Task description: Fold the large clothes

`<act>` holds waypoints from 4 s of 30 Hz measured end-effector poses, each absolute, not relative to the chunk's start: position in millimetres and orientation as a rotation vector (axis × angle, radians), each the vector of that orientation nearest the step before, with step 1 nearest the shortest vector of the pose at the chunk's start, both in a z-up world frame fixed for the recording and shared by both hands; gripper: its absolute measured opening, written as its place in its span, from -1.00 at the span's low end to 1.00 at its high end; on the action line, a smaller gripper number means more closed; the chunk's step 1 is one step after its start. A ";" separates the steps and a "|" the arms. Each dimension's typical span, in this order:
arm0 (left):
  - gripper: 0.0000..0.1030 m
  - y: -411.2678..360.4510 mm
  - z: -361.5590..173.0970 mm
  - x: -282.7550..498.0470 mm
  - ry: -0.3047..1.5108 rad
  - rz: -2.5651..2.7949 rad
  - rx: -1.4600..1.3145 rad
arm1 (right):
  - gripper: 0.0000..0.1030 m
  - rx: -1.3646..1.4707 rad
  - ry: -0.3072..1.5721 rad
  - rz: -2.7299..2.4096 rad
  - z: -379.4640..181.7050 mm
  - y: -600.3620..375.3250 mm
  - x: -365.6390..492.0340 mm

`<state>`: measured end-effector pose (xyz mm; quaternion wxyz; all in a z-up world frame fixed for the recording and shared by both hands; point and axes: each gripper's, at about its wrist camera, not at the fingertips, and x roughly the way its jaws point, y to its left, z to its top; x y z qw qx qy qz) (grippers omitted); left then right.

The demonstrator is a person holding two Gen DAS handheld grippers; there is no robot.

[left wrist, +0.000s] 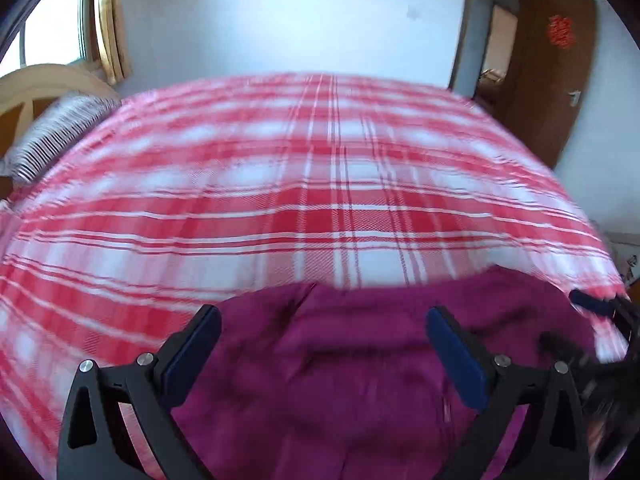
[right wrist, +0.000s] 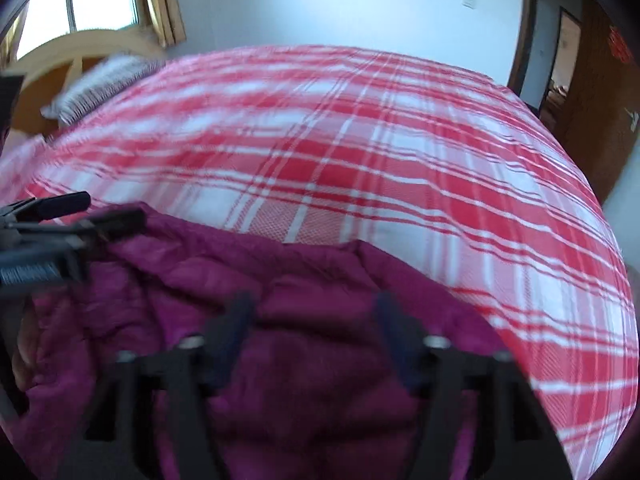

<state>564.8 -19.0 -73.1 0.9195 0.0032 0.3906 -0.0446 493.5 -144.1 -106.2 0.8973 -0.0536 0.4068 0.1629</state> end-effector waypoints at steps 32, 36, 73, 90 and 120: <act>0.24 66.9 -192.2 129.6 0.865 -0.241 0.129 | -0.20 0.224 1.026 0.296 -185.6 -287.2 89.6; -0.80 70.4 -178.7 121.1 0.864 -0.318 0.099 | -0.74 0.277 0.972 0.333 -172.3 -286.6 85.9; 0.53 154.5 -22.8 325.4 0.545 -0.102 -0.162 | -0.82 0.362 0.667 0.256 -58.9 -300.4 287.4; 0.54 22.6 -138.0 400.4 0.726 -0.061 0.164 | -0.13 0.331 0.736 0.072 -101.5 -275.2 345.4; 0.72 5.6 -156.9 446.2 0.763 -0.027 0.145 | -0.19 0.034 0.828 0.203 -156.3 -162.0 381.9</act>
